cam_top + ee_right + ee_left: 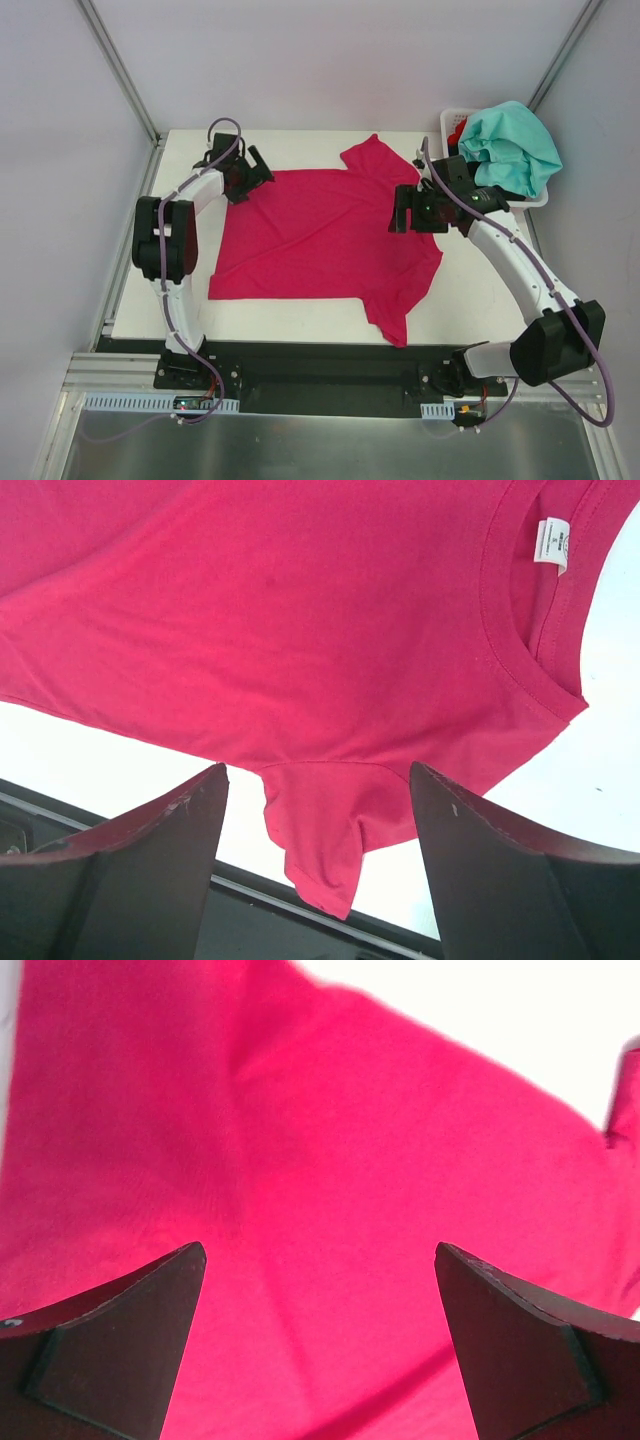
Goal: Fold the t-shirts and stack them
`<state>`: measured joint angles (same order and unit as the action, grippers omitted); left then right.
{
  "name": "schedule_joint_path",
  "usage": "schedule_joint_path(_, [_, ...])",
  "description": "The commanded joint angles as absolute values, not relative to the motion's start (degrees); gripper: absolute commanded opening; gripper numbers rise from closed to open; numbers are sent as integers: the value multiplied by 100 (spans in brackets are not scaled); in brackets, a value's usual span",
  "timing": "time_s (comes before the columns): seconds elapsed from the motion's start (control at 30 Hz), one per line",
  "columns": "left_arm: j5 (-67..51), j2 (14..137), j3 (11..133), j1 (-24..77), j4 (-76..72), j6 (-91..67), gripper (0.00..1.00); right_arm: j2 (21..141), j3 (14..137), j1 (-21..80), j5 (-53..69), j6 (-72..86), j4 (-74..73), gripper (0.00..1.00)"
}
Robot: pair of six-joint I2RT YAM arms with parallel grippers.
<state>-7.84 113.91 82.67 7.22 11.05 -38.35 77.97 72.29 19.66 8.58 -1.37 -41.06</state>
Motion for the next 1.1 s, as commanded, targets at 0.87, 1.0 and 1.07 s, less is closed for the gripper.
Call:
schedule_joint_path(0.87, [-114,12436,9676,413,852,-3569,99,9466,7708,1643,2900,-26,-2022,76])
schedule_joint_path(1.0, [-132,12726,9983,369,861,-3524,99,9501,7699,1582,2848,-105,-2092,77])
schedule_joint_path(1.07, [-158,12805,10072,352,853,-3533,99,9588,7682,1530,2865,-176,-2048,77])
